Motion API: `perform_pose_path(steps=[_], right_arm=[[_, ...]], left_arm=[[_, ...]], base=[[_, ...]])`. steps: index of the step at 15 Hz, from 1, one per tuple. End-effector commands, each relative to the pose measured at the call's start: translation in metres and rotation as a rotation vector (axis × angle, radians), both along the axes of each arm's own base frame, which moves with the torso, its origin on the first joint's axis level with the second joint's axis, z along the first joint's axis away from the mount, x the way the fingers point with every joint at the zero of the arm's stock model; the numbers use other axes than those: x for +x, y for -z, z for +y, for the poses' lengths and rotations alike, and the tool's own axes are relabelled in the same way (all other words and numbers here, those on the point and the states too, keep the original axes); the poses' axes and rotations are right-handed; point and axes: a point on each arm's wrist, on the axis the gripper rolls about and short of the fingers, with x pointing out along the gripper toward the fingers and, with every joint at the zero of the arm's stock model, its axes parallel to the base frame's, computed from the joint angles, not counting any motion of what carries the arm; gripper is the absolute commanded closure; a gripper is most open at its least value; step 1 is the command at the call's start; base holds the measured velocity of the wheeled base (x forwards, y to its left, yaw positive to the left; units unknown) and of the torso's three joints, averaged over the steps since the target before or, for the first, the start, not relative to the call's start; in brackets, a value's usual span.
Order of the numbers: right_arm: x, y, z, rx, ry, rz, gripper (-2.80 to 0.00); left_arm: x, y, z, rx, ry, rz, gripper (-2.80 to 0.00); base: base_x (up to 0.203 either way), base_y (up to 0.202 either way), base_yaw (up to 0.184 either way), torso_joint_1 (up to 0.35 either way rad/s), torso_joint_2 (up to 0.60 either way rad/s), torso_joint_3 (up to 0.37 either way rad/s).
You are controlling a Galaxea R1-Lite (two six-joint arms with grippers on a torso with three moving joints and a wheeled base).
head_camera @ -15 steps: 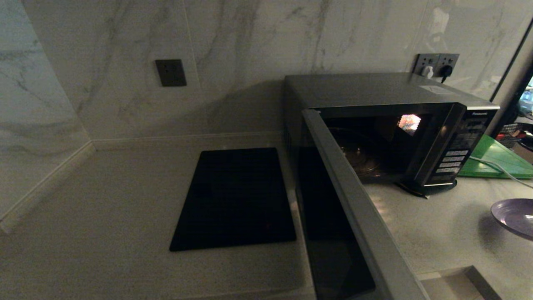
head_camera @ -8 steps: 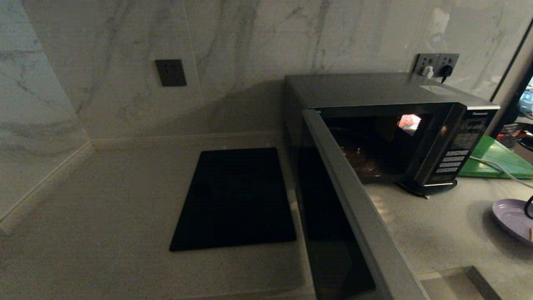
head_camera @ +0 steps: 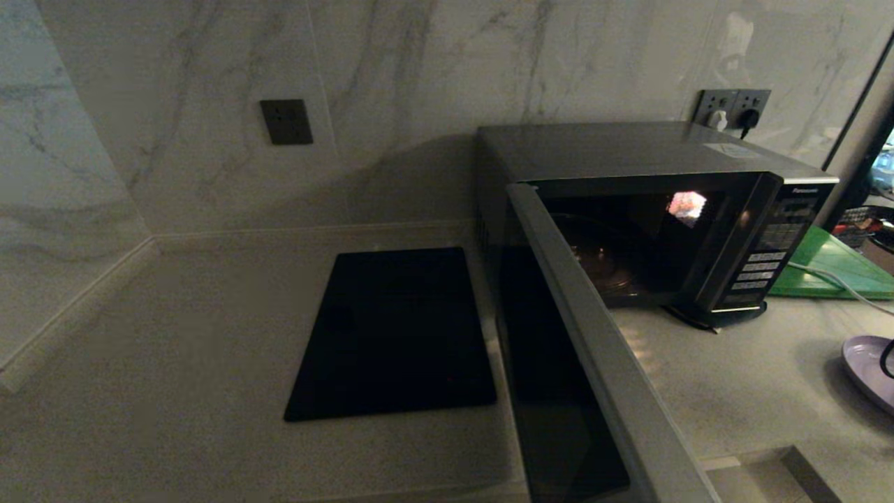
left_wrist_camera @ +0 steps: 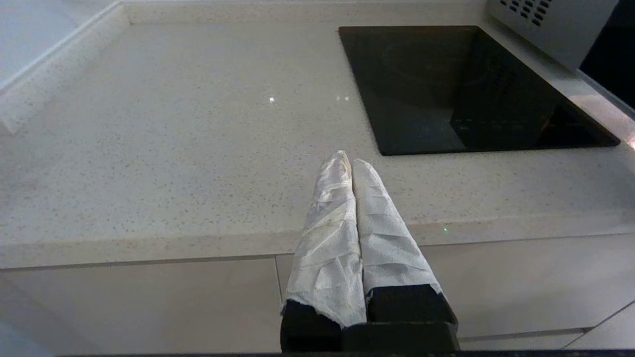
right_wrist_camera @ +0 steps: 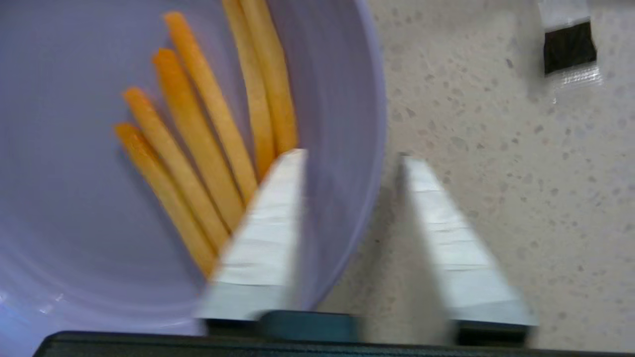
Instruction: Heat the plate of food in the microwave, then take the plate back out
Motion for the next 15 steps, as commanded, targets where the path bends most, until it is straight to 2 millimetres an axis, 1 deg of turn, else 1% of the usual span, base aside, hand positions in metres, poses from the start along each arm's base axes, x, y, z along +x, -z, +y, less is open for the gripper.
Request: perform_pose_path(steps=[1,4,7,9,10,13,15], right_arm=[[-0.008,-0.016,0.0,-0.015,-0.001,-0.036,-2.8],[-0.019,-0.04,0.009,-0.041,-0.006,-0.078,-2.8],[-0.036,-0.069,0.026,-0.072,-0.043,-0.126,-2.8],[-0.051,-0.092,0.042,-0.109,-0.066,-0.157,-2.8],[-0.059,-0.103,0.051,-0.128,-0.072,-0.173,0.0],[-0.08,-0.141,0.089,-0.205,-0.155,-0.211,0.0],[-0.087,-0.16,0.118,-0.276,-0.284,-0.211,0.0]], left_arm=[[0.0,0.0,0.0,-0.001,-0.002,0.0,0.0],[0.0,0.0,0.0,-0.001,-0.001,0.0,0.0],[0.0,0.0,0.0,-0.001,-0.002,0.0,0.0],[0.0,0.0,0.0,-0.001,0.0,0.0,0.0],[0.0,0.0,0.0,-0.001,-0.001,0.0,0.0],[0.0,0.0,0.0,-0.001,-0.002,0.0,0.0],[0.0,0.0,0.0,-0.001,-0.002,0.0,0.0]], base=[[0.0,0.0,0.0,0.0,0.0,0.0],[0.0,0.0,0.0,0.0,0.0,0.0],[0.0,0.0,0.0,0.0,0.0,0.0],[0.0,0.0,0.0,0.0,0.0,0.0],[0.0,0.0,0.0,0.0,0.0,0.0],[0.0,0.0,0.0,0.0,0.0,0.0],[0.0,0.0,0.0,0.0,0.0,0.0]])
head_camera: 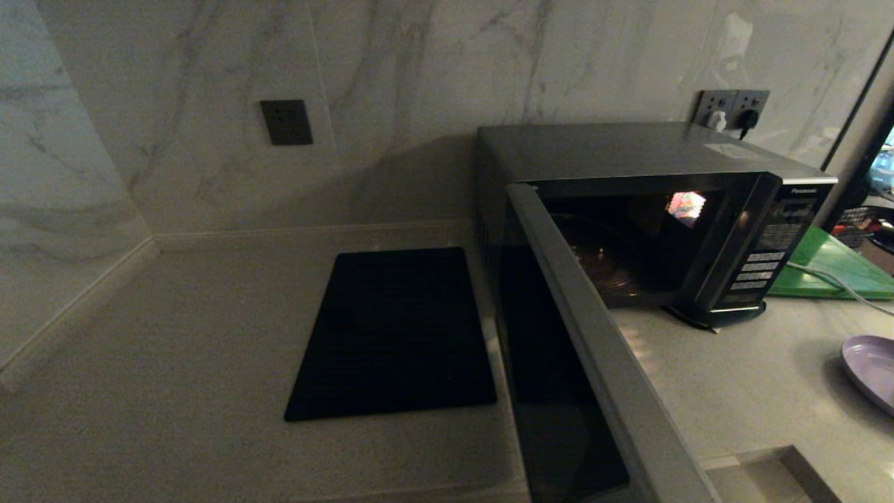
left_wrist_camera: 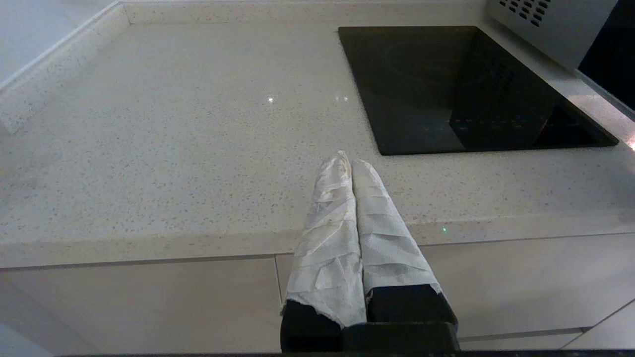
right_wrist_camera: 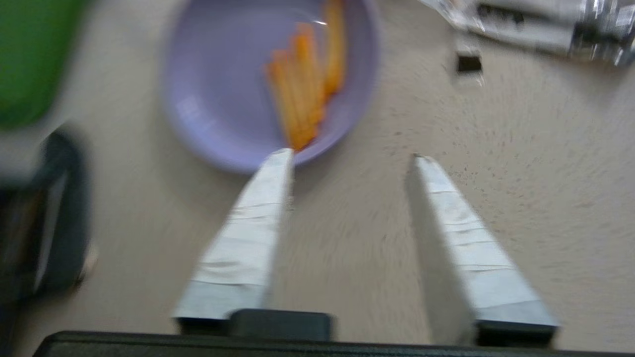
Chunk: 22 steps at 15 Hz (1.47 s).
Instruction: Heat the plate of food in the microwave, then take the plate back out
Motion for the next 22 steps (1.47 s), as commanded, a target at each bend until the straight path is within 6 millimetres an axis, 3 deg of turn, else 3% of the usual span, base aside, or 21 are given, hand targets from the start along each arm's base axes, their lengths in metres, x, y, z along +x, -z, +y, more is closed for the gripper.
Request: perform_pose_path(steps=[1,5,9,11,15,19,22], right_arm=[[-0.014,-0.035,0.042,-0.123,-0.125,-0.058,0.0],[-0.01,-0.061,0.099,-0.204,-0.324,-0.053,0.0],[-0.029,-0.13,0.164,-0.229,-0.644,-0.136,0.0],[-0.043,-0.155,0.183,-0.222,-0.765,-0.153,0.0],[-0.061,-0.186,0.215,-0.189,-1.021,-0.163,0.0],[-0.068,-0.182,0.251,-0.135,-1.301,-0.028,0.0],[-0.079,-0.179,0.273,-0.064,-1.525,-0.023,0.0]], left_arm=[[0.0,0.0,0.0,-0.001,0.001,0.0,0.0],[0.0,0.0,0.0,-0.001,0.0,0.0,0.0],[0.0,0.0,0.0,-0.001,-0.001,0.0,0.0],[0.0,0.0,0.0,-0.001,0.0,0.0,0.0],[0.0,0.0,0.0,-0.001,0.001,0.0,0.0],[0.0,0.0,0.0,-0.001,-0.001,0.0,0.0],[0.0,0.0,0.0,-0.001,0.0,0.0,0.0]], base=[[0.0,0.0,0.0,0.0,0.0,0.0],[0.0,0.0,0.0,0.0,0.0,0.0],[0.0,0.0,0.0,0.0,0.0,0.0],[0.0,0.0,0.0,0.0,0.0,0.0],[0.0,0.0,0.0,0.0,0.0,0.0],[0.0,0.0,0.0,0.0,0.0,0.0],[0.0,0.0,0.0,0.0,0.0,0.0]])
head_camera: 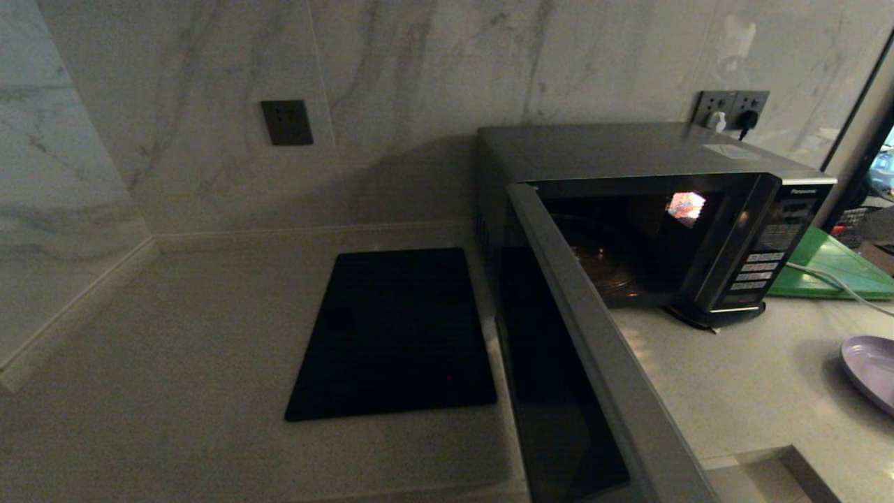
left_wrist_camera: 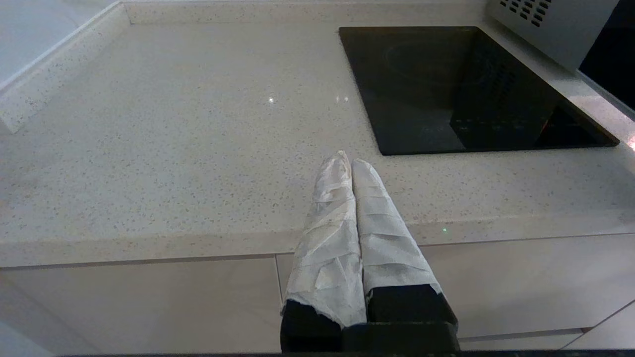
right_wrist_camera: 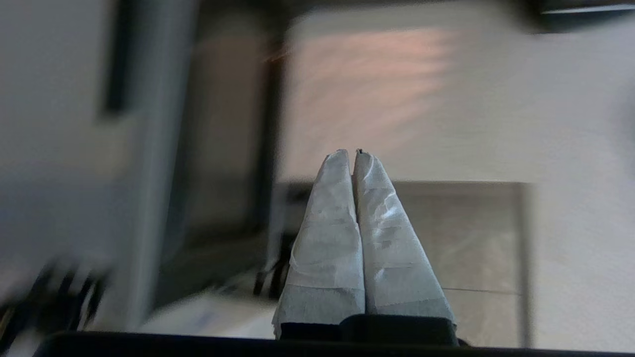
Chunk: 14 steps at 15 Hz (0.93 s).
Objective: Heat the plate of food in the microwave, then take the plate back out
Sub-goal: Close the microwave oven
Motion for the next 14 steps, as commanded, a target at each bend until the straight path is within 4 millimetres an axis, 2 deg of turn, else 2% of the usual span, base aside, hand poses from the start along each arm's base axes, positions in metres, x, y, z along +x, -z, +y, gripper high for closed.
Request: perform_pose_path(steps=[1,3,7,10,14], right_arm=[[-0.006,0.004,0.021,0.036,-0.199,0.068,0.0],[-0.013,0.005,0.032,0.082,-0.362,0.125,0.0],[-0.009,0.012,0.054,0.081,-0.549,0.192,0.0],[0.0,0.017,0.069,0.059,-0.714,0.185,0.0],[0.018,0.028,0.093,0.034,-0.78,0.183,0.0]], left_arm=[[0.0,0.0,0.0,0.0,-0.001,-0.001,0.0],[0.0,0.0,0.0,0.0,0.0,-0.001,0.0],[0.0,0.0,0.0,0.0,-0.001,-0.001,0.0],[0.0,0.0,0.0,0.0,-0.001,-0.001,0.0],[0.0,0.0,0.0,0.0,0.0,-0.001,0.0]], base=[[0.0,0.0,0.0,0.0,0.0,0.0],[0.0,0.0,0.0,0.0,0.0,0.0],[0.0,0.0,0.0,0.0,0.0,0.0],[0.0,0.0,0.0,0.0,0.0,0.0],[0.0,0.0,0.0,0.0,0.0,0.0]])
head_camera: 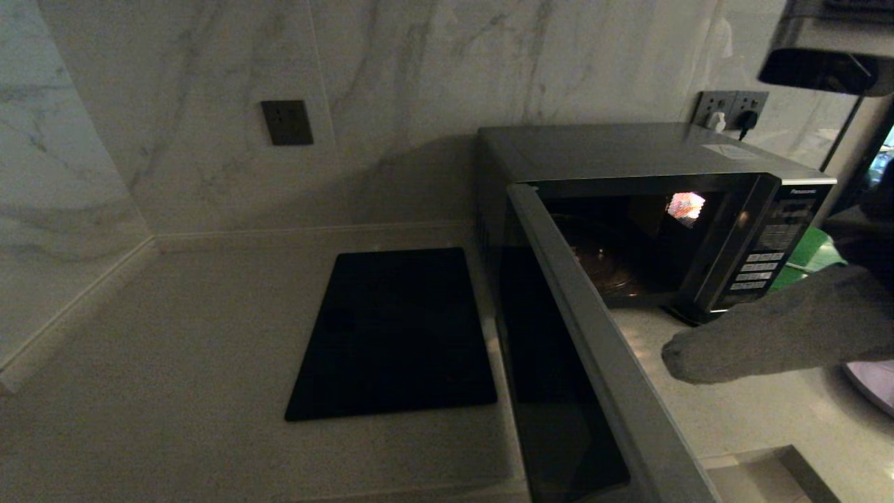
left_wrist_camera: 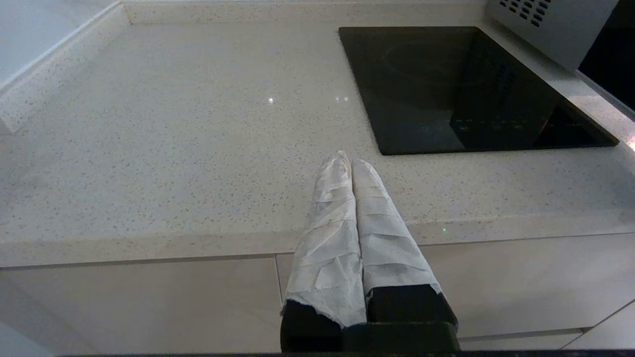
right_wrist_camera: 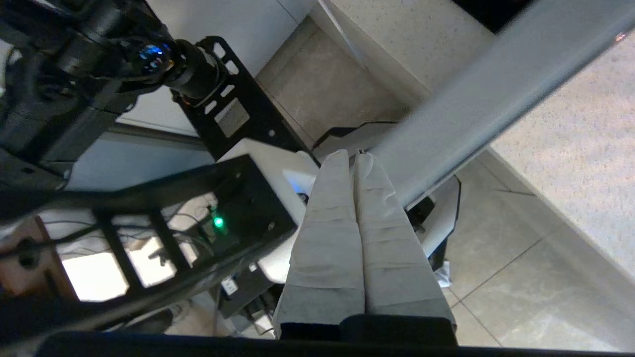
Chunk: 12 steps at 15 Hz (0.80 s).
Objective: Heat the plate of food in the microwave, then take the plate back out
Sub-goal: Close the microwave oven
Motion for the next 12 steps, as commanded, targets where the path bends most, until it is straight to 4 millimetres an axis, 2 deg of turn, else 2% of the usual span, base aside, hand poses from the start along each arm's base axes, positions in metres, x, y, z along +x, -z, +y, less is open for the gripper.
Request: perform_pose_path(steps=[1,5,12], right_arm=[[0.016,0.014,0.021,-0.037,-0.003,0.036,0.0],[0.026,0.026,0.037,-0.066,-0.018,0.07,0.0],[0.038,0.04,0.052,-0.11,-0.015,0.109,0.0]], left_arm=[[0.0,0.0,0.0,-0.001,-0.002,-0.001,0.0],[0.0,0.0,0.0,-0.001,-0.001,-0.001,0.0],[0.0,0.0,0.0,-0.001,-0.002,-0.001,0.0]], base=[[0.0,0.0,0.0,0.0,0.0,0.0],[0.0,0.0,0.0,0.0,0.0,0.0],[0.0,0.0,0.0,0.0,0.0,0.0]])
